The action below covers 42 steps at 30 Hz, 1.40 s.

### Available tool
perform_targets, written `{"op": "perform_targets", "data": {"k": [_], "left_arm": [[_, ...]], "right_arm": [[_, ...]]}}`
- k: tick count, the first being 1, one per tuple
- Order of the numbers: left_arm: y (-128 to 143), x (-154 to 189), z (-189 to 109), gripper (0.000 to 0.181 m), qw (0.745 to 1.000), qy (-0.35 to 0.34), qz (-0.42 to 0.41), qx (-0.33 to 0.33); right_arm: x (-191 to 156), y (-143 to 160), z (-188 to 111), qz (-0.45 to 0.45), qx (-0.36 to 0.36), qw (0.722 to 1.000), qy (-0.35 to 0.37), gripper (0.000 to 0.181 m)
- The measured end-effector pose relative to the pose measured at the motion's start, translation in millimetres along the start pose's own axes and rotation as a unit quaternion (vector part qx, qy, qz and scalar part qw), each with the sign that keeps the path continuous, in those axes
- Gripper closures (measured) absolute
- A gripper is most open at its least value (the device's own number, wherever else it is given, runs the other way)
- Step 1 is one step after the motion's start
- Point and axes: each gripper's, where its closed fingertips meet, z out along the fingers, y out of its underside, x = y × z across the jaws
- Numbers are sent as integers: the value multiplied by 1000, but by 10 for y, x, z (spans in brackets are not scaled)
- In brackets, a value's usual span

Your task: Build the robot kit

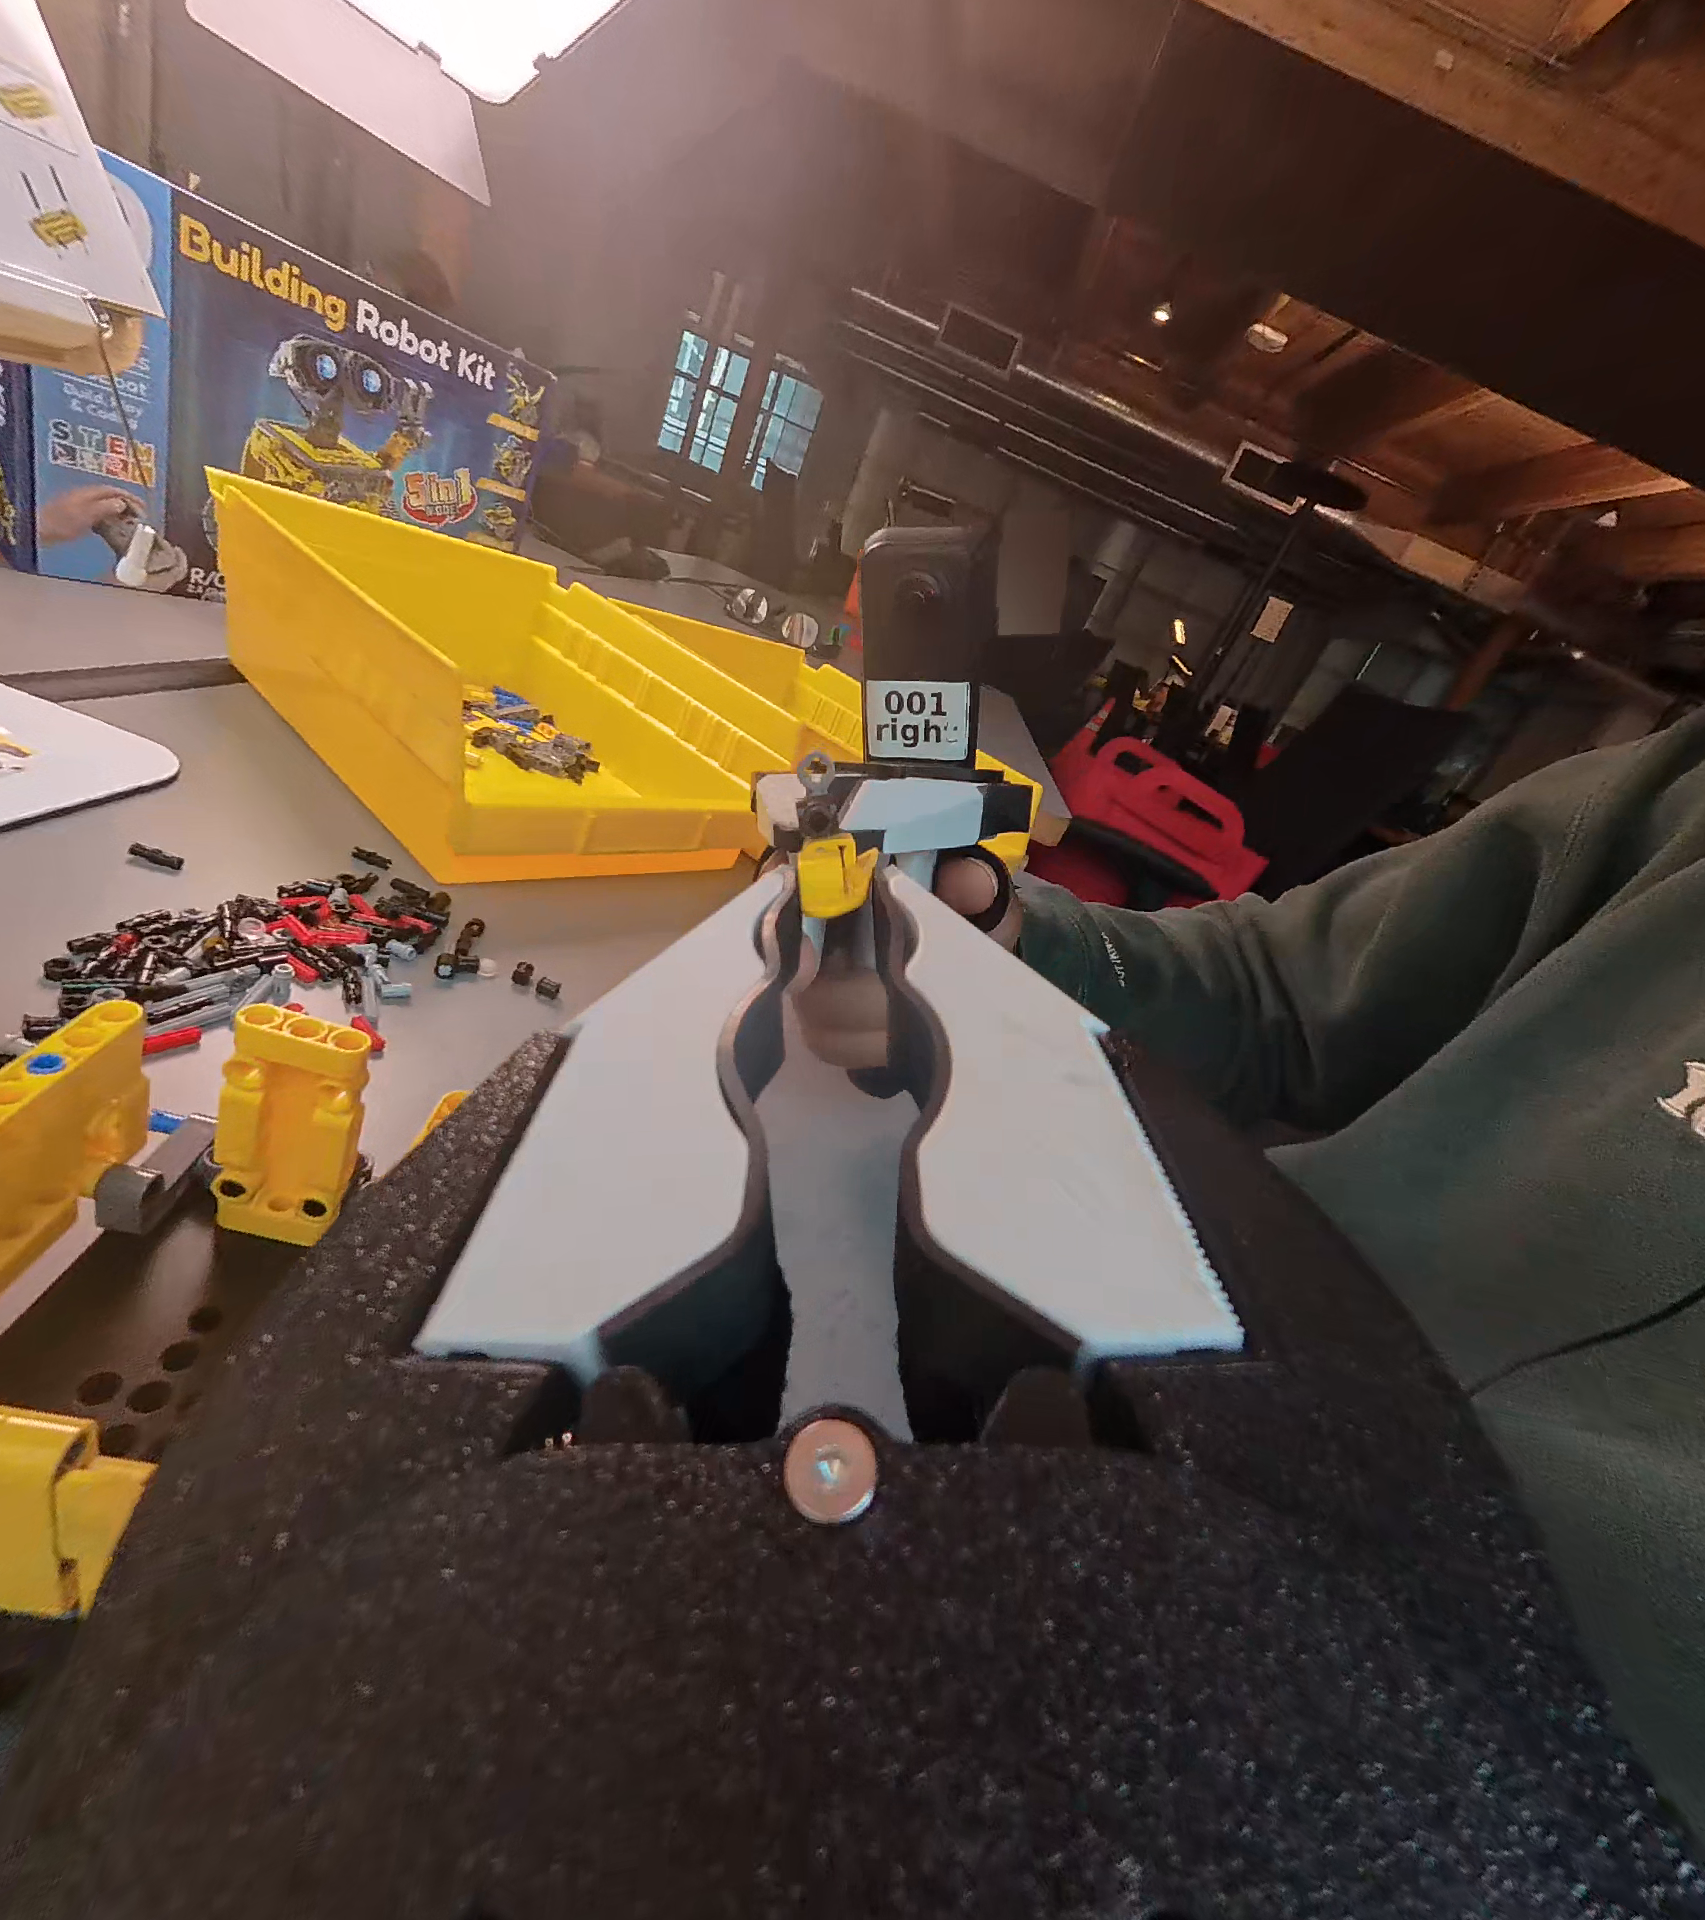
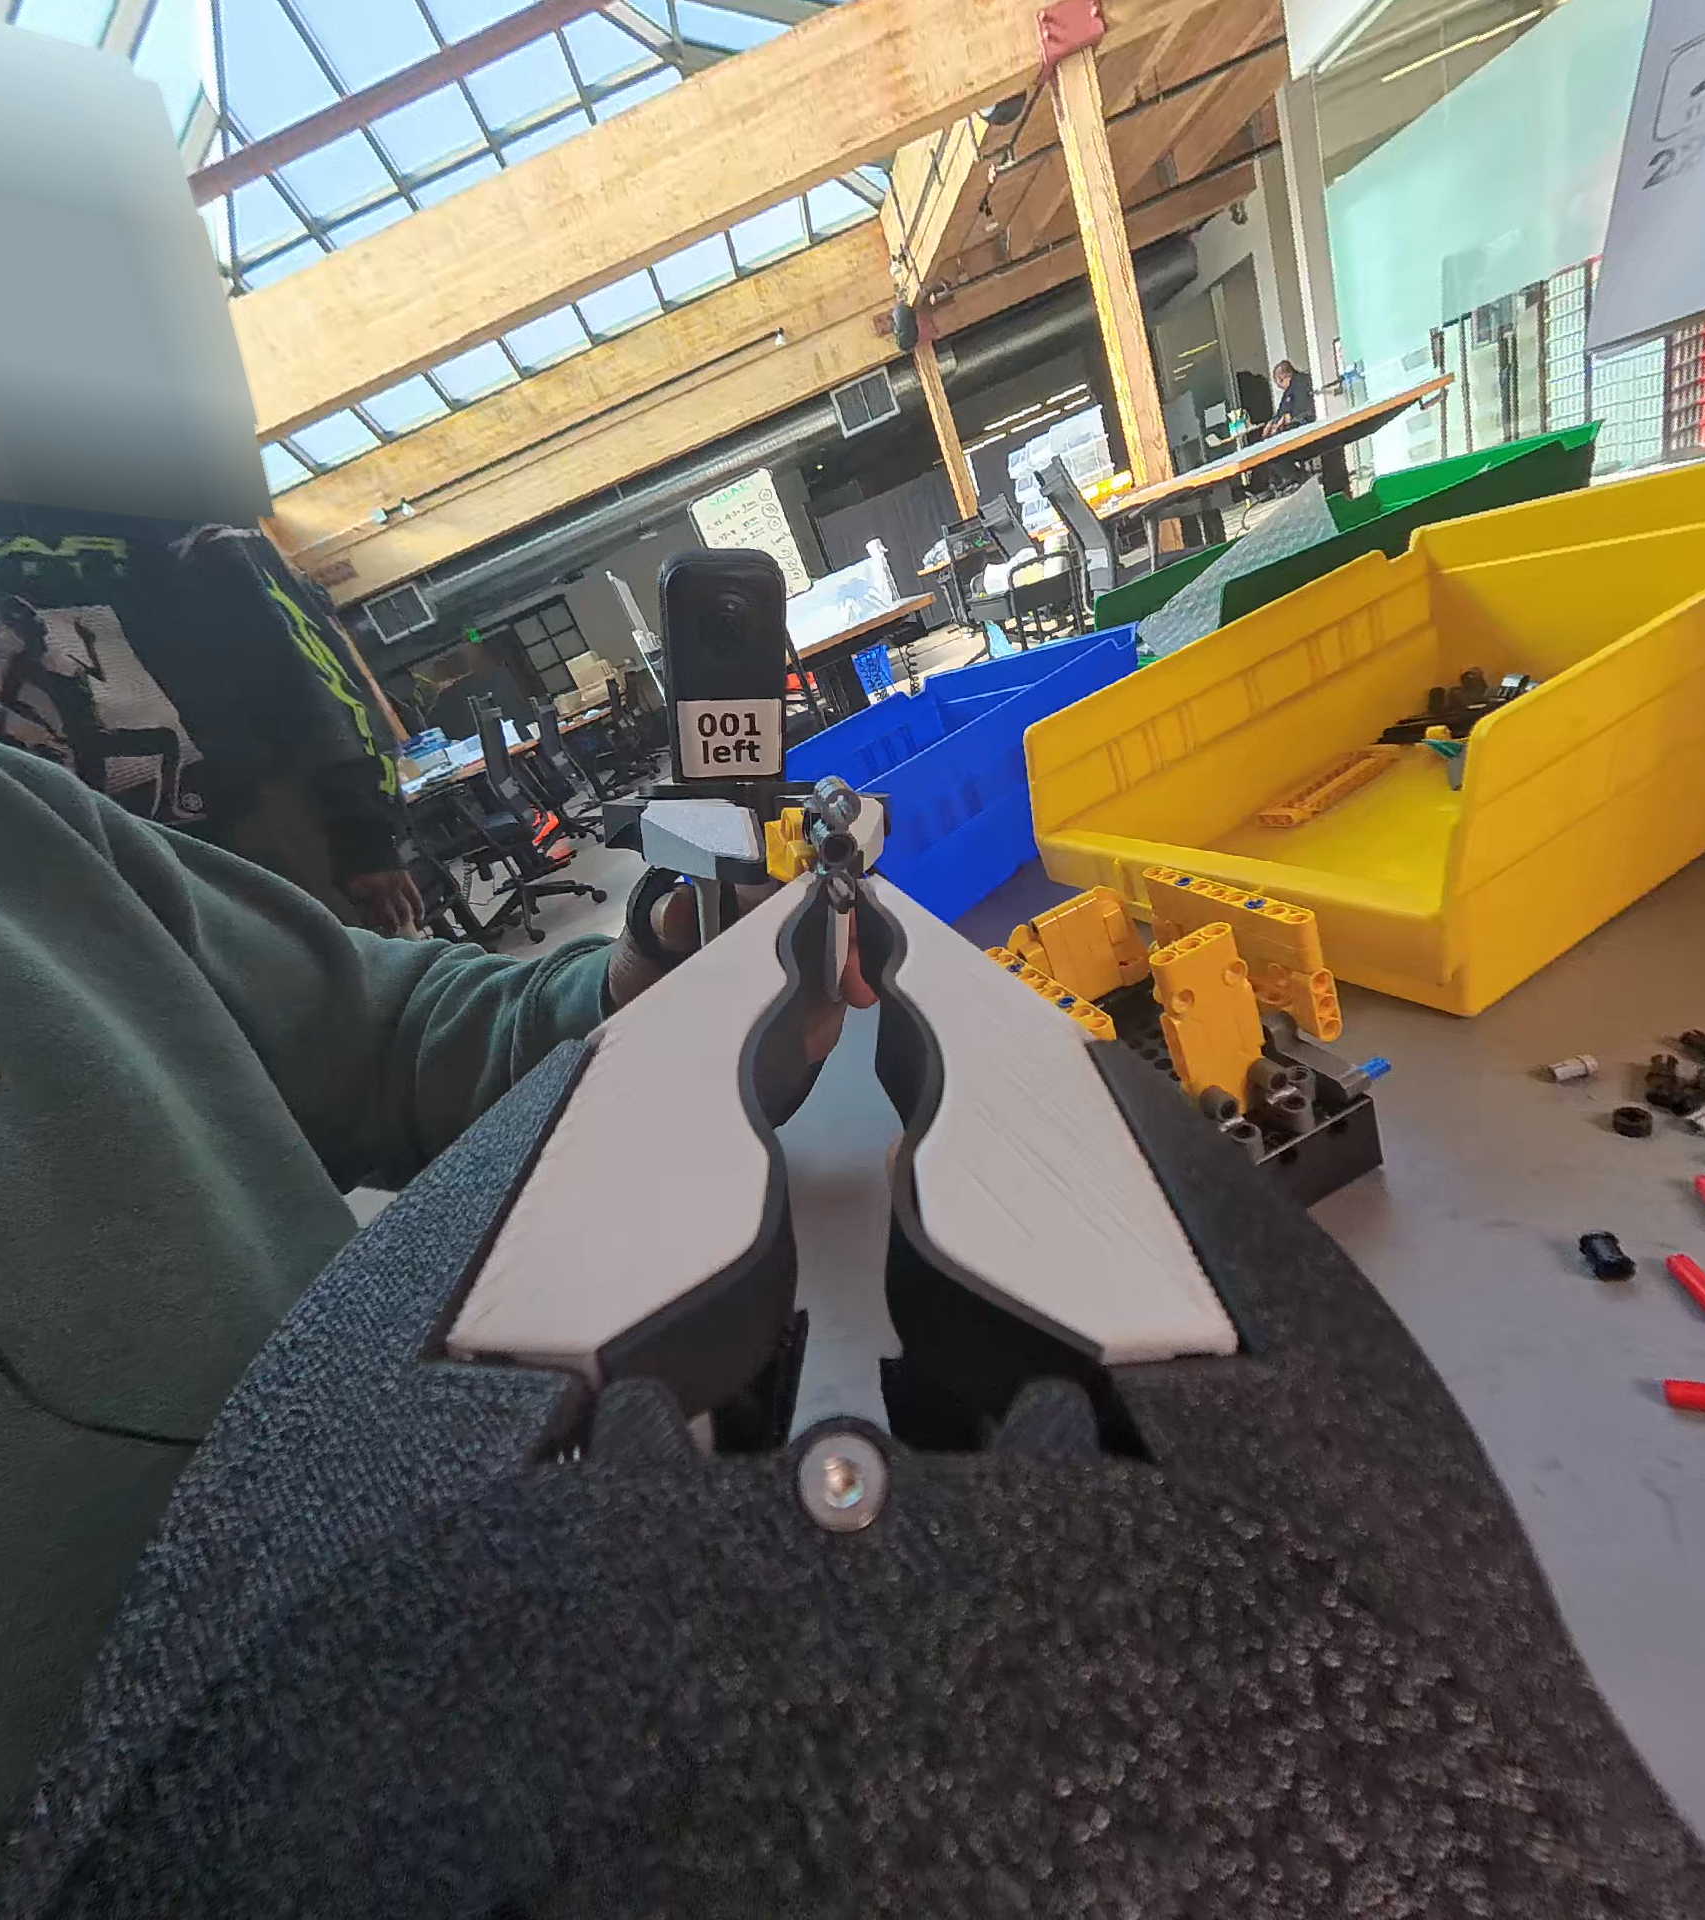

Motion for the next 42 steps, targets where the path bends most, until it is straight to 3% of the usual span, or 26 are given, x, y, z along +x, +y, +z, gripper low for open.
{"op": "perform_targets", "data": {"k": [6, 12, 18, 23, 30, 35, 37, 42], "left_arm": [[55, -24, -13, 169, 1000, -8, 6, -18], [294, -150, -33, 173, 995, -36, 19, -94], [388, -149, -56, 151, 988, -38, 59, -135], [741, -25, 14, 168, 973, -1, 73, -219], [498, -20, 34, 169, 991, 8, 9, -135], [394, -34, 9, 169, 995, 18, -26, -97], [416, -49, 23, 169, 995, 9, -10, -98], [533, -77, 90, 169, 985, -37, 109, -132]], "right_arm": [[18, 26, 3, -9, -9, 1000, 4, 177], [85, 43, -65, -42, -47, 998, 26, 177], [66, 223, -126, -63, -124, 990, 17, 178], [-47, 420, -51, -66, -159, 985, -10, 178], [-41, 51, -97, -72, -53, 996, 0, 174], [-40, 175, -65, -128, -88, 988, 18, 163], [-43, 275, -3, -136, -108, 984, 28, 159], [-30, 358, 78, -37, -107, 993, 19, 164]]}}
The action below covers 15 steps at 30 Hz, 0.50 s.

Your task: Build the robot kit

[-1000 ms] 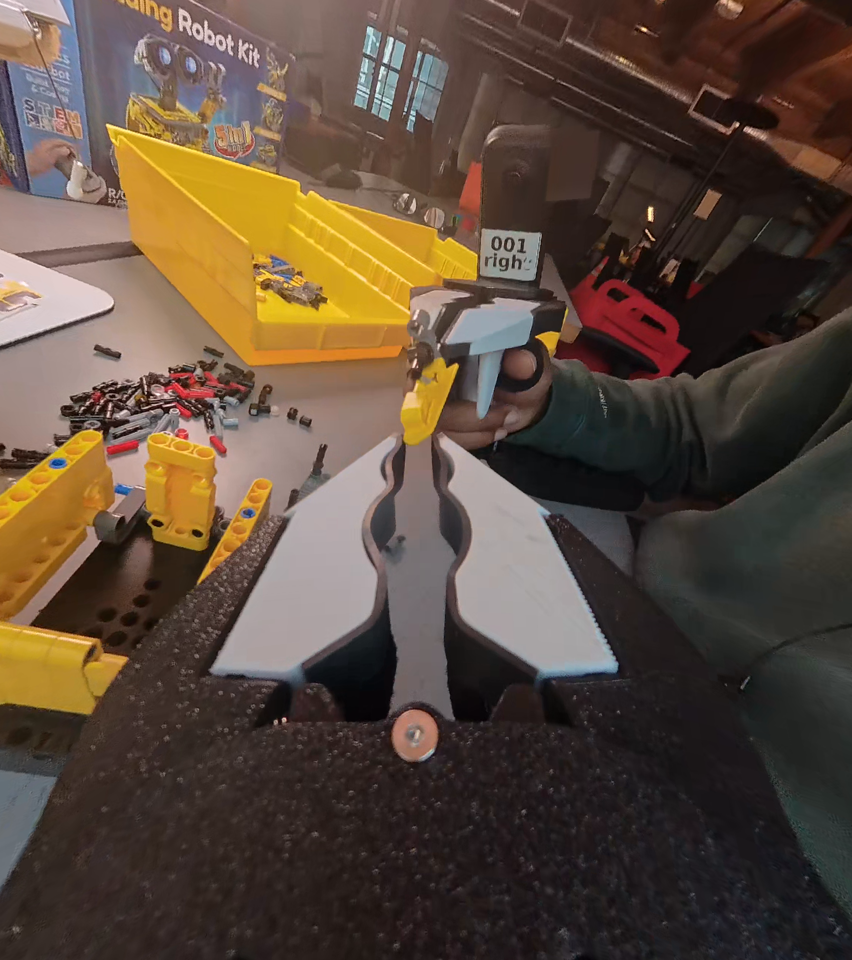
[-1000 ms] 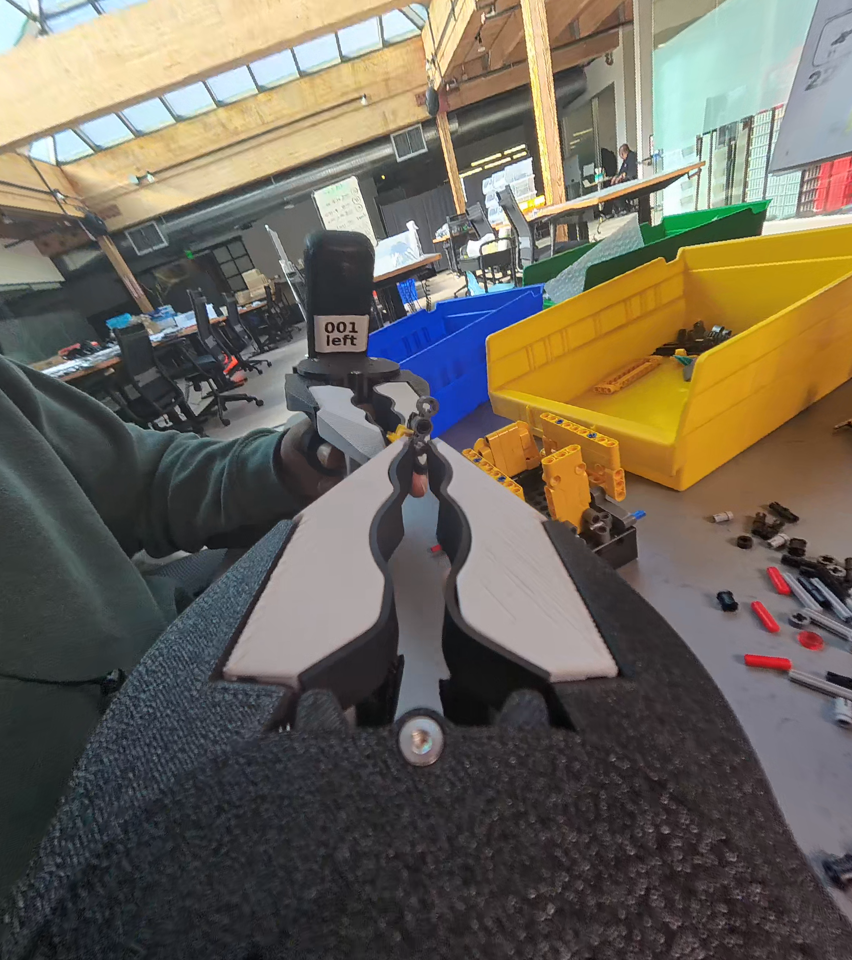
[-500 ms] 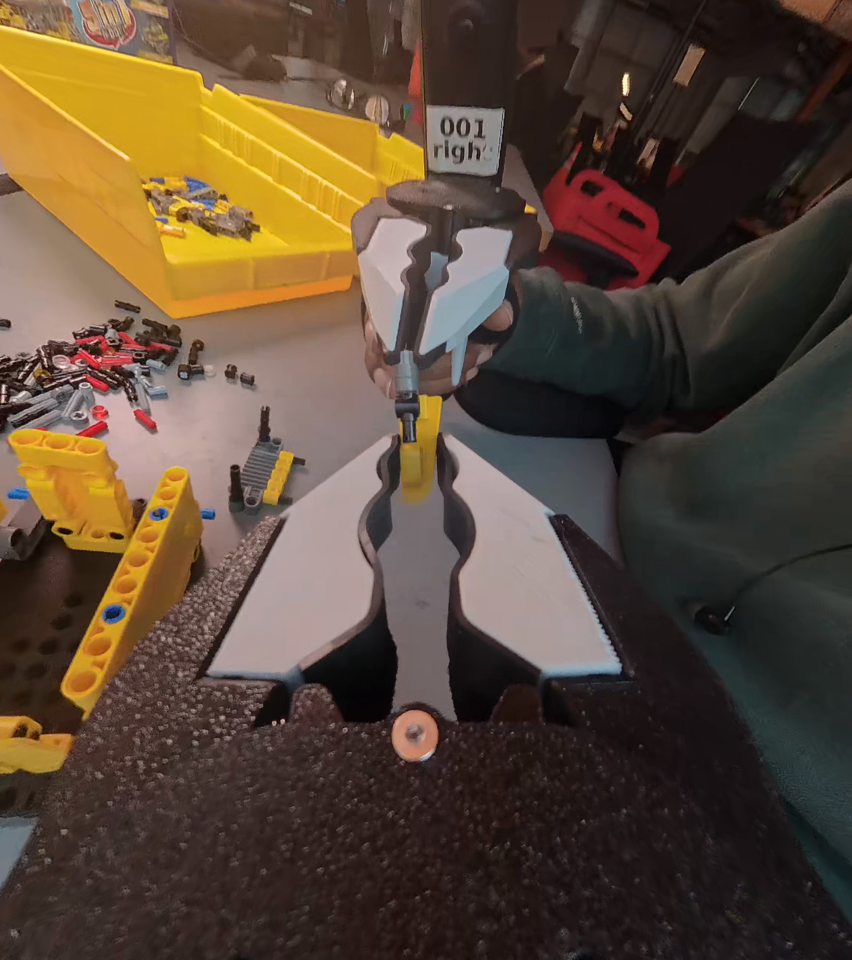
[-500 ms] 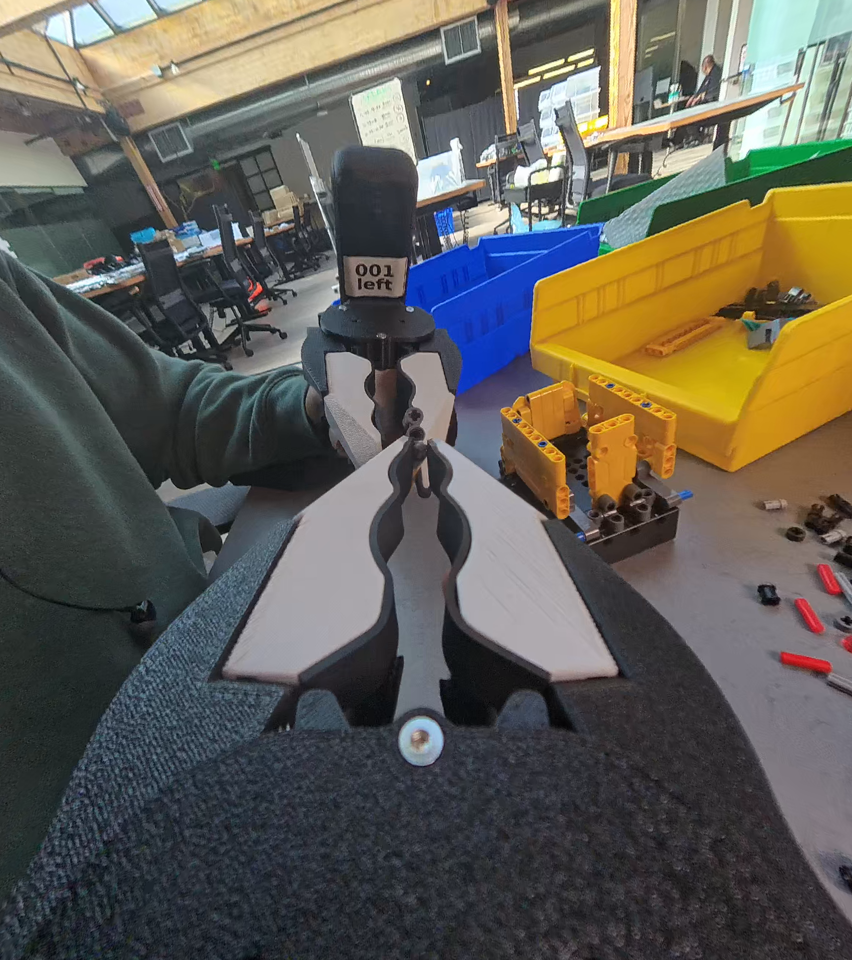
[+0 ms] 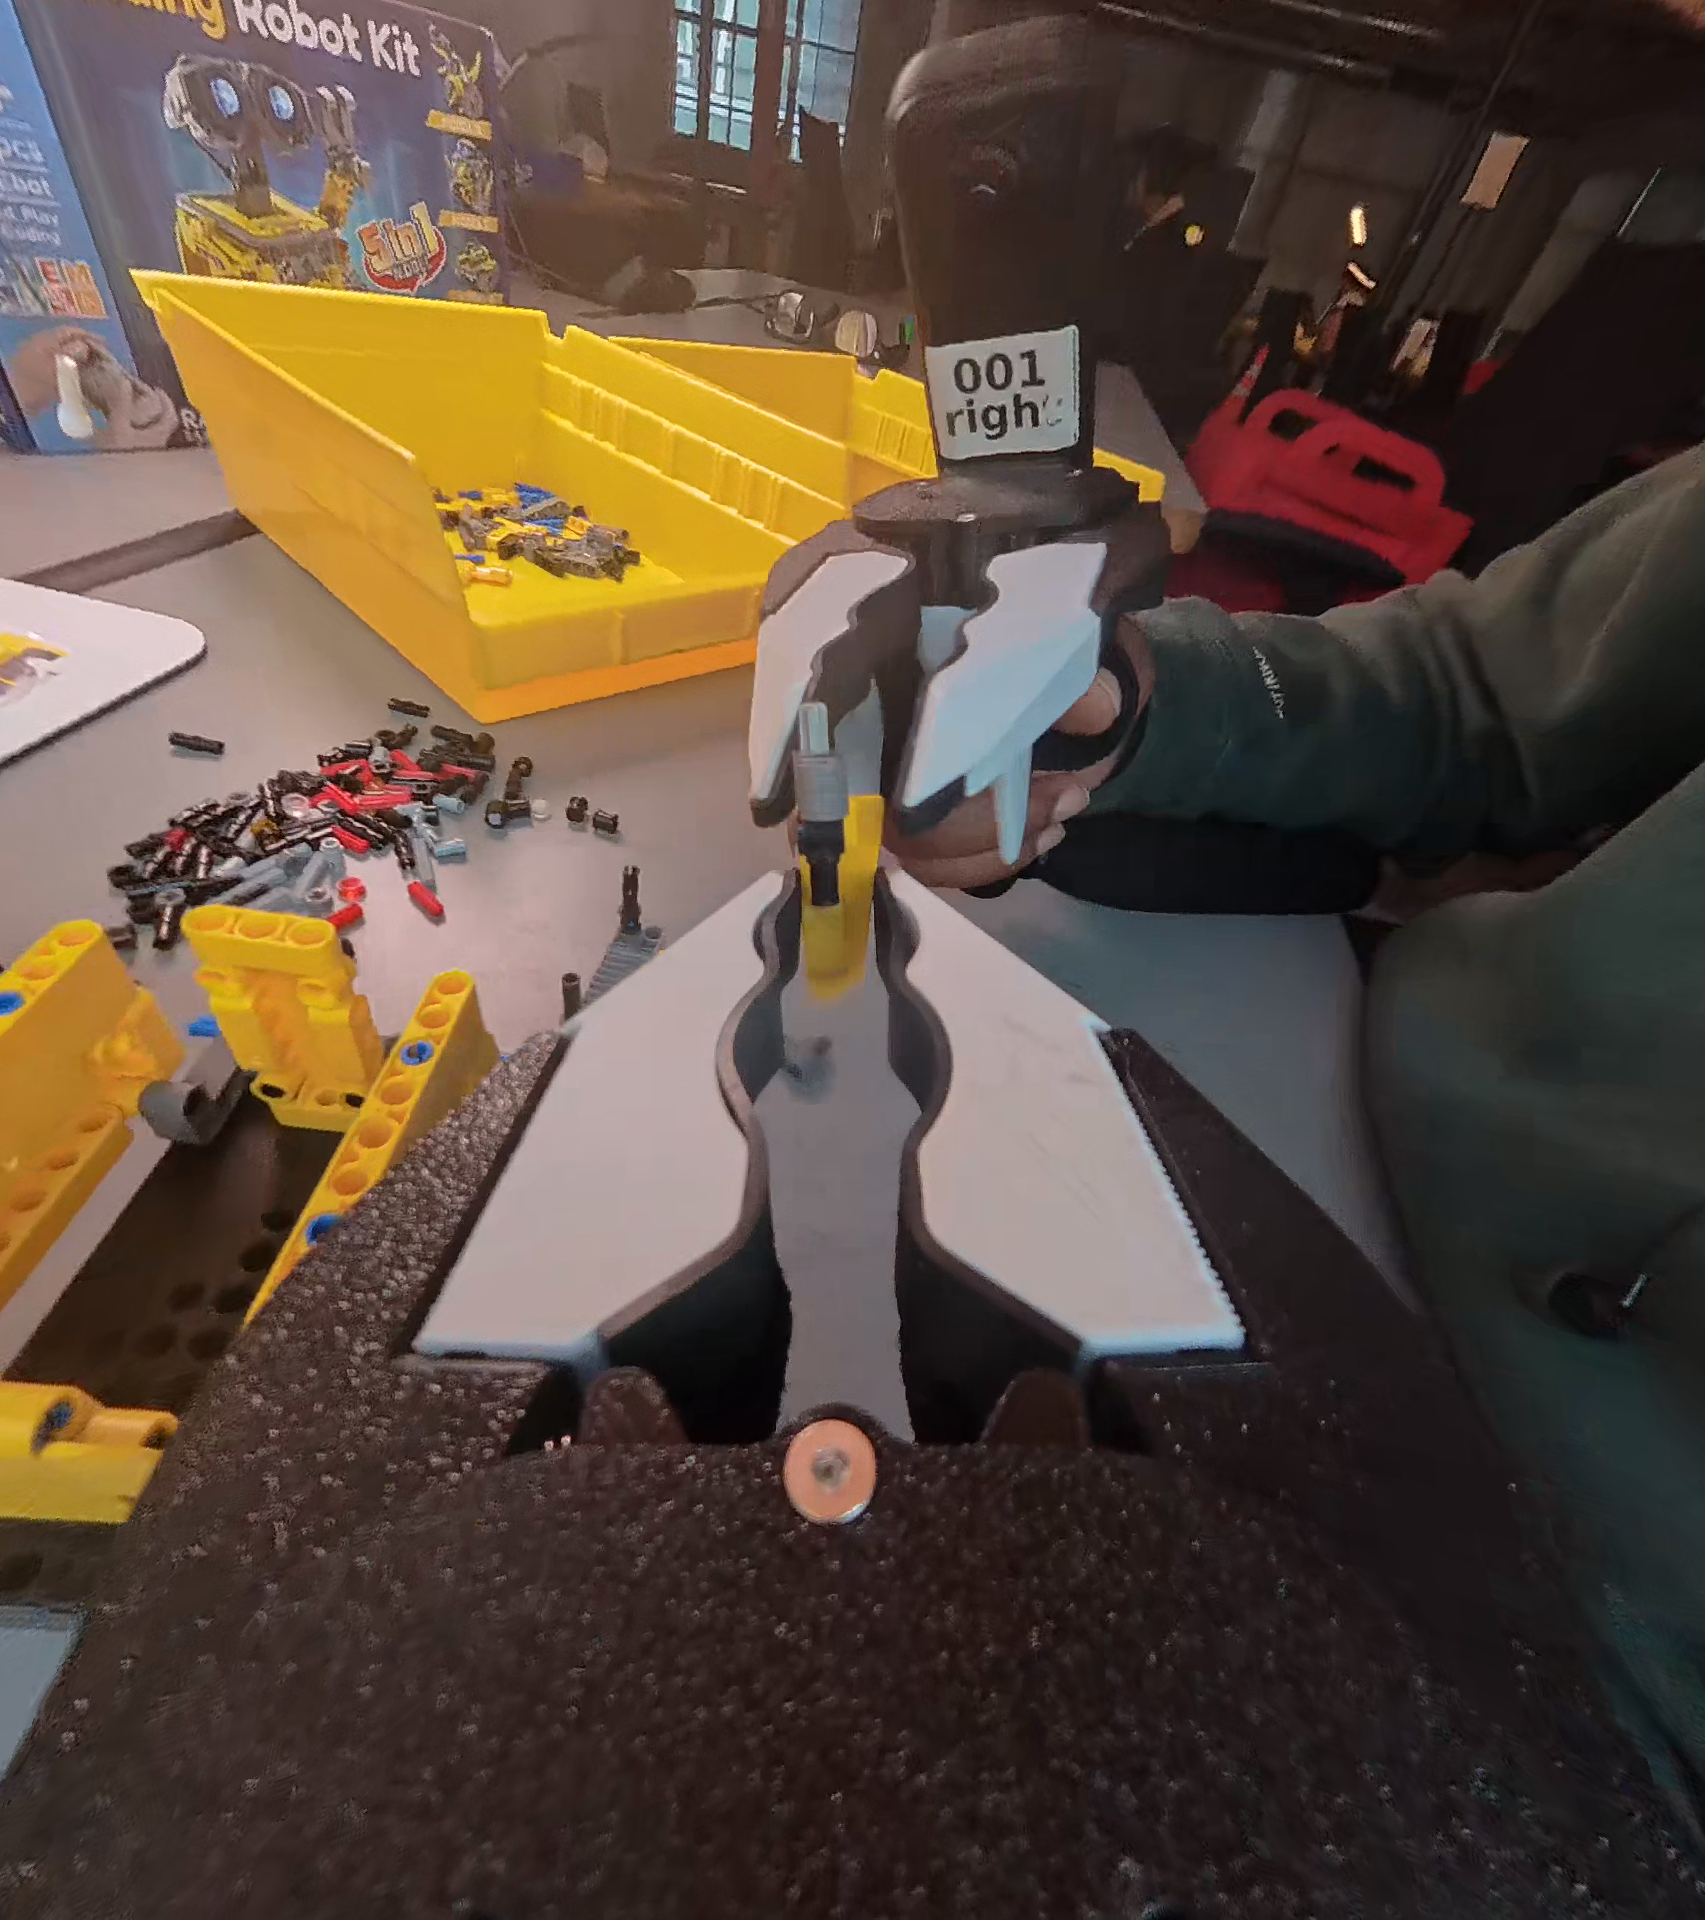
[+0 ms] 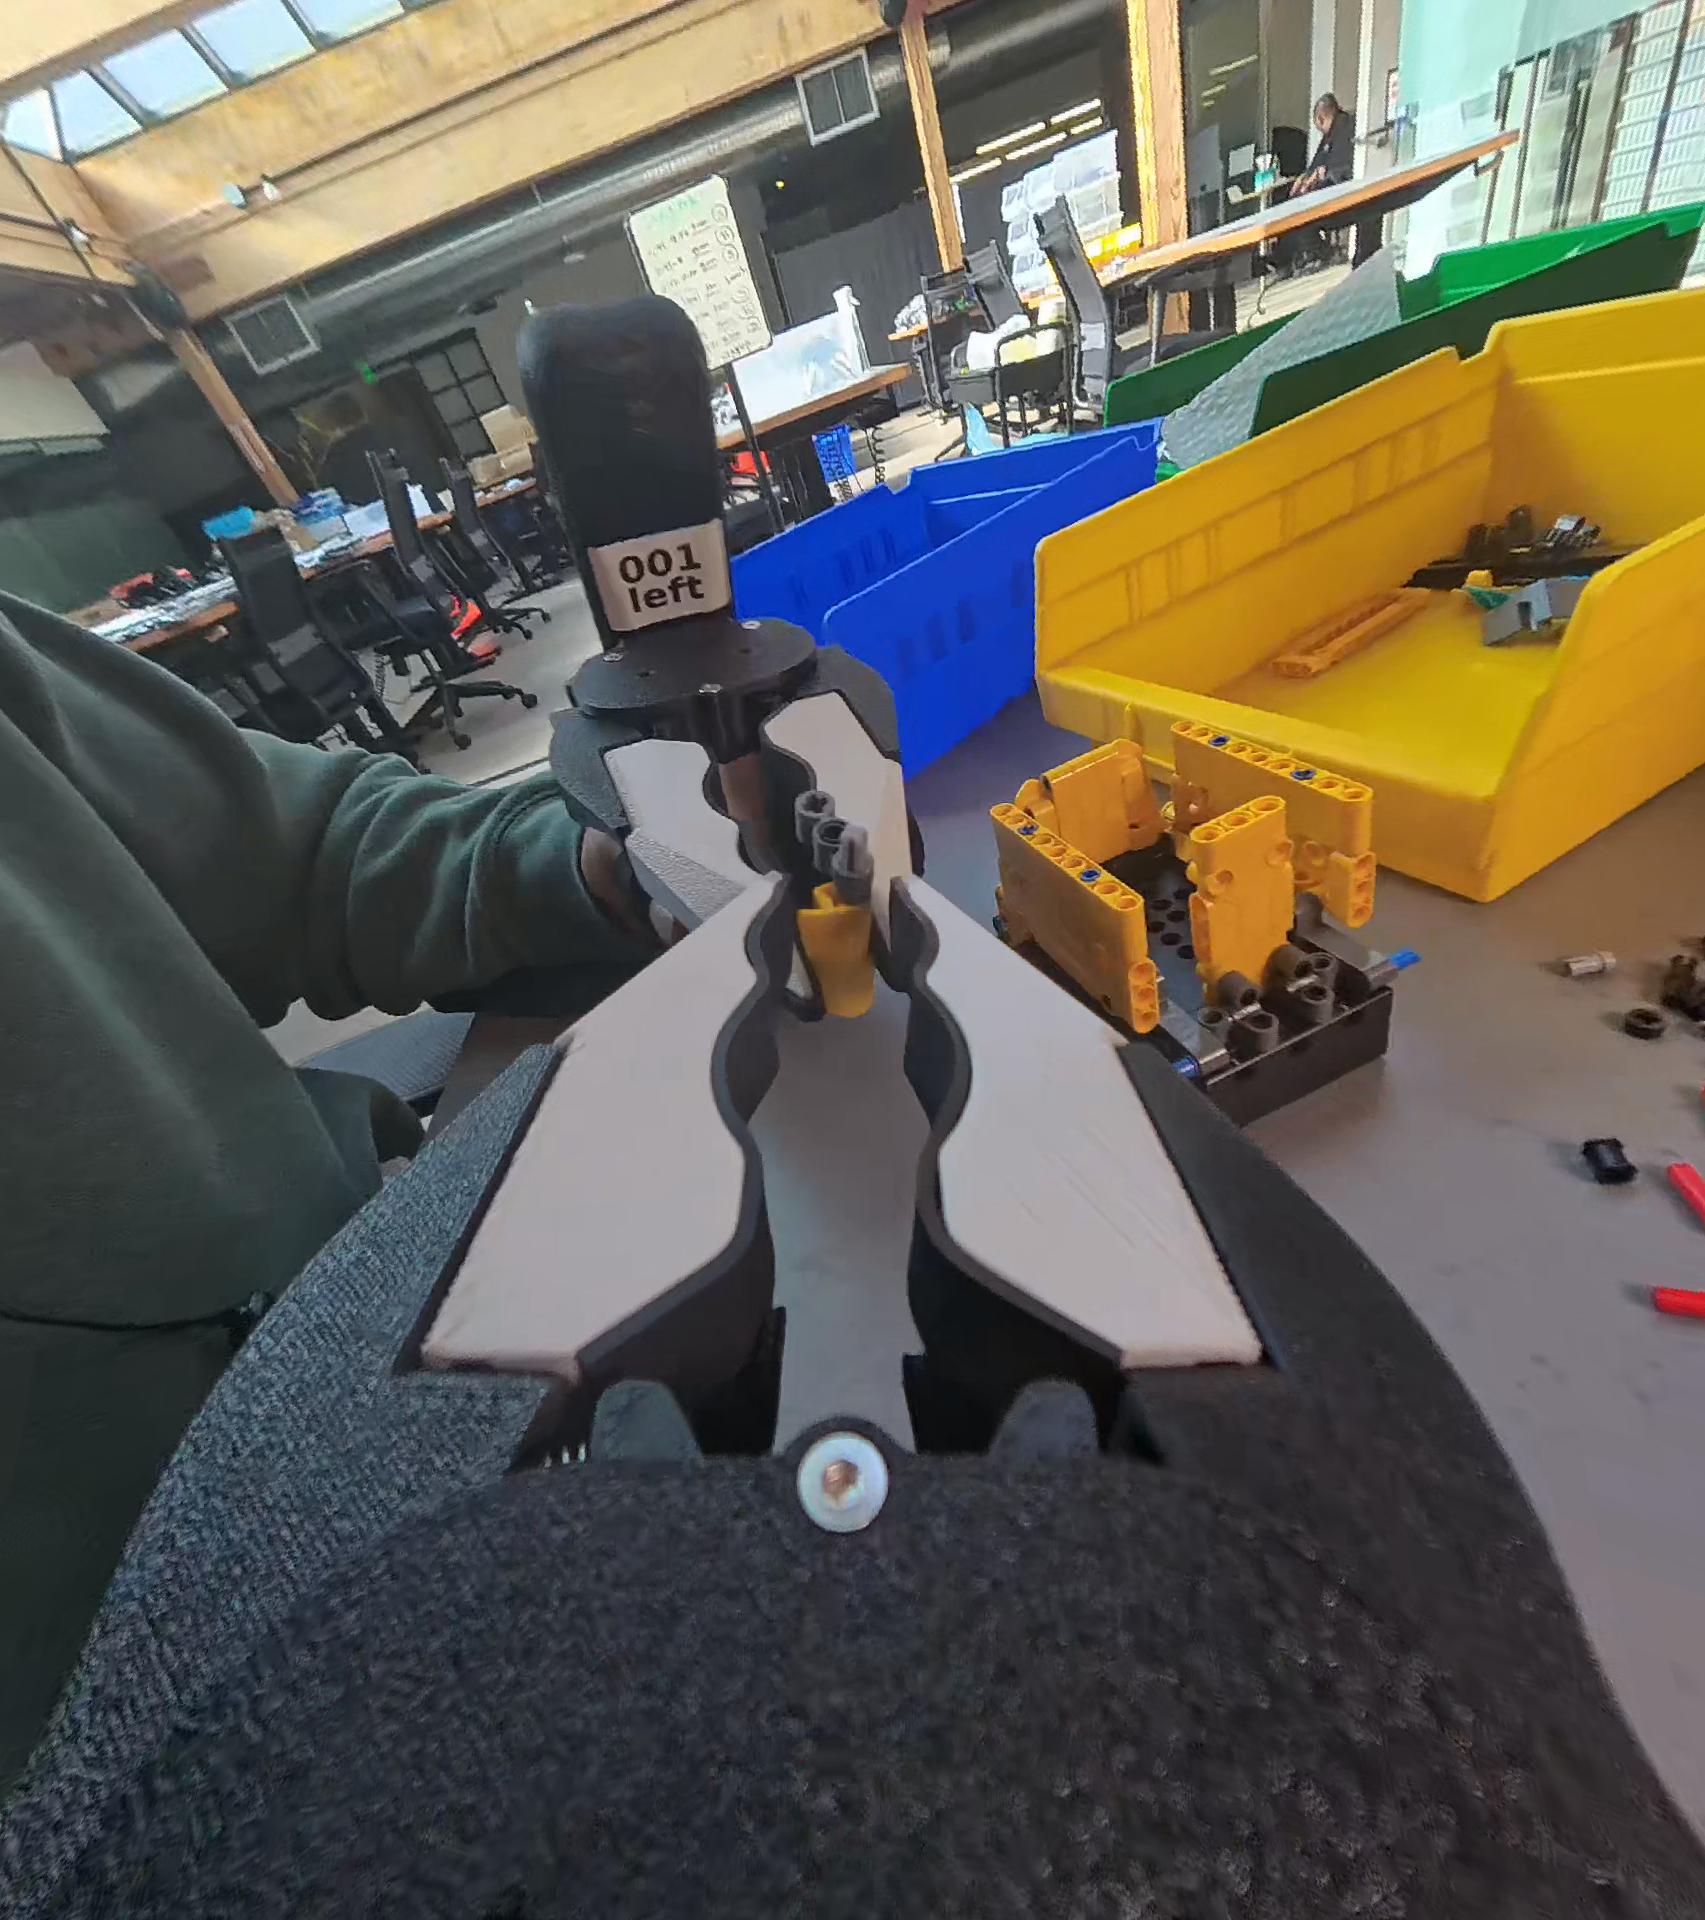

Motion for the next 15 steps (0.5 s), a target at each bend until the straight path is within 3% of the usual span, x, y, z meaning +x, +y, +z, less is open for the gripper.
{"op": "perform_targets", "data": {"k": [4, 15], "left_arm": [[28, 7, 24, 169, 999, -16, 35, -10], [-29, -90, -98, 159, 1000, -6, -23, 8]], "right_arm": [[-20, 72, 2, -25, -24, 999, 0, 168], [91, 199, -93, -27, -83, 996, 24, 169]]}}
